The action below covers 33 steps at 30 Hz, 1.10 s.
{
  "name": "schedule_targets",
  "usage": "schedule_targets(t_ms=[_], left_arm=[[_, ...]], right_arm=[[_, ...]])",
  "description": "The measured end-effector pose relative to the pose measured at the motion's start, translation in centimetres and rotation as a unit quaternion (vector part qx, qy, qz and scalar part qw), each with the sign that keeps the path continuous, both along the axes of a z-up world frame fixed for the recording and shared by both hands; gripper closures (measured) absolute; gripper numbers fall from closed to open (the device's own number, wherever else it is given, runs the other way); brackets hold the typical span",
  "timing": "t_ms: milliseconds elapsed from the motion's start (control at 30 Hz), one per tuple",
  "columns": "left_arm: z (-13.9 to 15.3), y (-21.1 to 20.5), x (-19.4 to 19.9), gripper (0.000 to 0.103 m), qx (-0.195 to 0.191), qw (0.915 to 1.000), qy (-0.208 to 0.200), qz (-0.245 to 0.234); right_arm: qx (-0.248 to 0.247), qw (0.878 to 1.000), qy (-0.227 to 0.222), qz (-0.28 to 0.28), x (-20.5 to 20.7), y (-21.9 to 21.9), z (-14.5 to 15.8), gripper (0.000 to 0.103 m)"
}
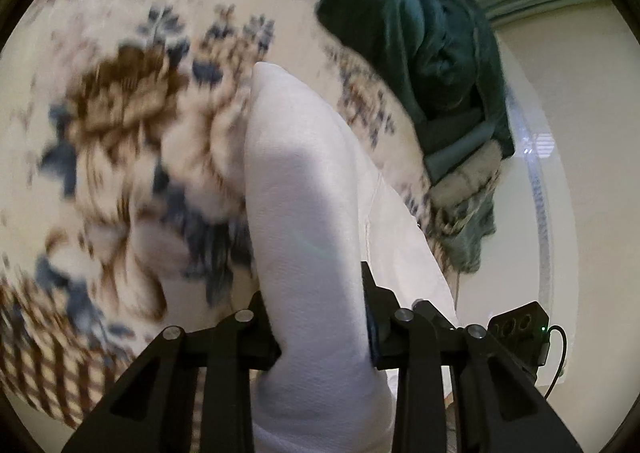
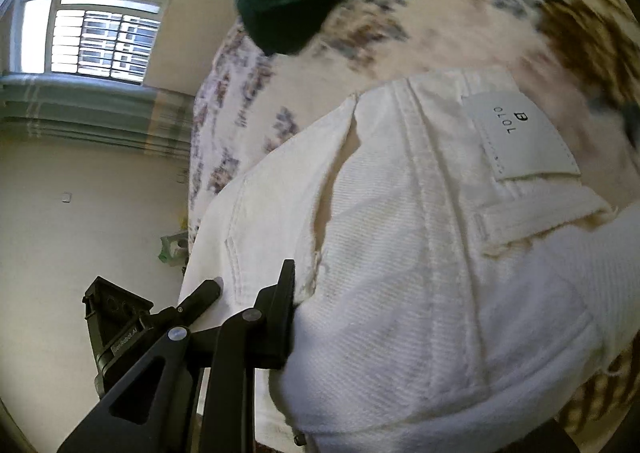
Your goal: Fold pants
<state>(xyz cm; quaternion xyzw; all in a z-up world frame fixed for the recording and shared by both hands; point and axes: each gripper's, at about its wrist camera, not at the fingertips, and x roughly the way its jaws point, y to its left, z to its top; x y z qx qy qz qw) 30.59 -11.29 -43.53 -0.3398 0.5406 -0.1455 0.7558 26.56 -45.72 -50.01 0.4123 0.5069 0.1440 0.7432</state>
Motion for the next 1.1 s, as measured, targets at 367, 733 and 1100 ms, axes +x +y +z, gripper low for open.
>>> schedule_targets(t_ms=[367, 733, 1100], left_arm=[[2.3, 16.0, 17.1, 0.075, 0.002, 0.9988, -0.049, 0.004], [-7.6, 32.9, 31.9, 0.075, 0.04, 0.998, -0.041, 0.024], [-11.6, 35.3, 27.1, 0.053, 0.112, 0.9936, -0.012, -0.002]], right_arm=[[-0.012, 0.999, -0.047, -0.001, 20.0, 18.2, 2.2, 0.08], [-0.022, 0.999, -0.031, 0.038, 36.3, 36.7, -8.9, 0.079], [-0.146, 0.983, 0.072, 0.081, 32.1, 36.8, -12.9, 0.029]])
